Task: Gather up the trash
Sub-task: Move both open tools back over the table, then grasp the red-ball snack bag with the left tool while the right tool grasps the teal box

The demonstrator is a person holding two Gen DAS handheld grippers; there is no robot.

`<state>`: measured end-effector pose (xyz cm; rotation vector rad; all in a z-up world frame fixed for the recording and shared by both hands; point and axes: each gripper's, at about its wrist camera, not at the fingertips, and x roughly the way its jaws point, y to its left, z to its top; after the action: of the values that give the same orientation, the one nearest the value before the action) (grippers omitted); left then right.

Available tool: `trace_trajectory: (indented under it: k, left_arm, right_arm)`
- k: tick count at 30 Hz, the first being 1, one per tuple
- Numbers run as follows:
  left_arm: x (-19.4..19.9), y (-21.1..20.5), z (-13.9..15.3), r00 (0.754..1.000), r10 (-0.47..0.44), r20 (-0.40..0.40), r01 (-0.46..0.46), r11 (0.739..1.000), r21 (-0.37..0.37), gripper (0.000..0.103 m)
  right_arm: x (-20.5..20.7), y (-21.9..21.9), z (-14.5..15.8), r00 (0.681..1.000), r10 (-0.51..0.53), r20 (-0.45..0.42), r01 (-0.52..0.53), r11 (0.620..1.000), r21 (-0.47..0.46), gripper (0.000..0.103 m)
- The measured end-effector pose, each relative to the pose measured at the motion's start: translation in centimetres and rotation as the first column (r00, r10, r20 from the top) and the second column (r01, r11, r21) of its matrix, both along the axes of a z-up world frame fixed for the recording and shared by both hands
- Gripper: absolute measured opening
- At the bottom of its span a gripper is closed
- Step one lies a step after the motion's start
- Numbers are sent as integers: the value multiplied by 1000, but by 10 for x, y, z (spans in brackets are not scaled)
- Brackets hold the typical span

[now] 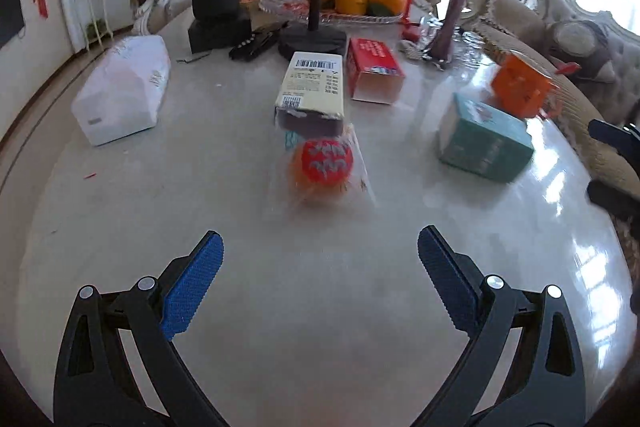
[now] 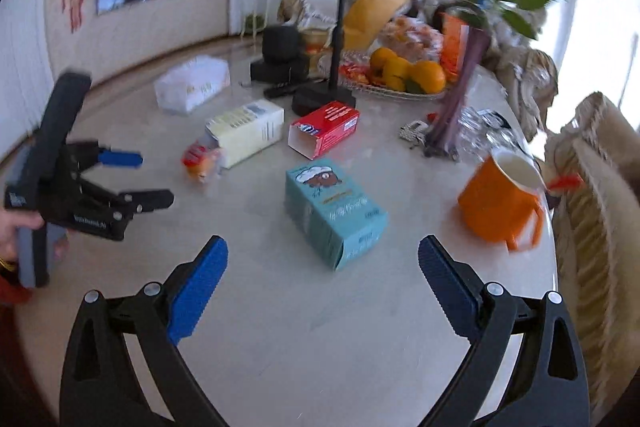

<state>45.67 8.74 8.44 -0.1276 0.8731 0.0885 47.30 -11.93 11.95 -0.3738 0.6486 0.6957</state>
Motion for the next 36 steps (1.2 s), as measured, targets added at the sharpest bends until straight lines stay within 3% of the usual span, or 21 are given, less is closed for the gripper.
trace_trajectory:
  k: [9, 14, 16, 18, 19, 20, 21, 22, 31, 33, 36]
  left_arm:
    - [41, 3, -16, 998, 30, -50, -29, 999, 15, 95]
    - [50, 1, -17, 998, 17, -68, -7, 989, 145, 95]
    - [52, 5, -20, 996, -9, -90, 19, 994, 103, 95]
    - [52, 9, -20, 996, -20, -86, 28, 995, 93, 95]
    - [51, 10, -19, 997, -26, -77, 32, 996, 83, 92]
    - [50, 12, -18, 997, -44, -62, 47, 997, 57, 82]
    - [47, 13, -16, 997, -64, -42, 66, 997, 41, 60]
    - [46, 14, -14, 997, -74, -25, 75, 996, 40, 51]
    - [25, 11, -12, 996, -90, -12, 90, 996, 20, 44]
    - [12, 8, -12, 993, -114, -19, 114, 994, 4, 43]
    - [-16, 12, -5, 991, -132, -5, 131, 988, -77, 43]
  right_arm:
    - [61, 41, -36, 998, 22, -59, -26, 997, -72, 92]
    - [71, 53, -53, 995, 31, -91, -39, 995, -93, 92]
    - [76, 58, -61, 993, 9, -115, -24, 991, -131, 91]
    - [80, 57, -61, 991, -10, -136, -6, 993, -115, 83]
    - [82, 55, -61, 985, -21, -173, 5, 996, -92, 68]
    - [84, 54, -60, 978, -27, -208, 13, 997, -70, 61]
    - [82, 52, -60, 973, -51, -226, 38, 997, -62, 58]
    - [79, 52, -59, 972, -65, -224, 50, 996, -69, 52]
    - [25, 44, -55, 945, -145, -293, 145, 989, -22, 49]
    - [12, 37, -50, 935, -158, -319, 177, 984, 32, 49]
    - [-7, 23, -40, 912, -140, -385, 214, 964, 156, 49]
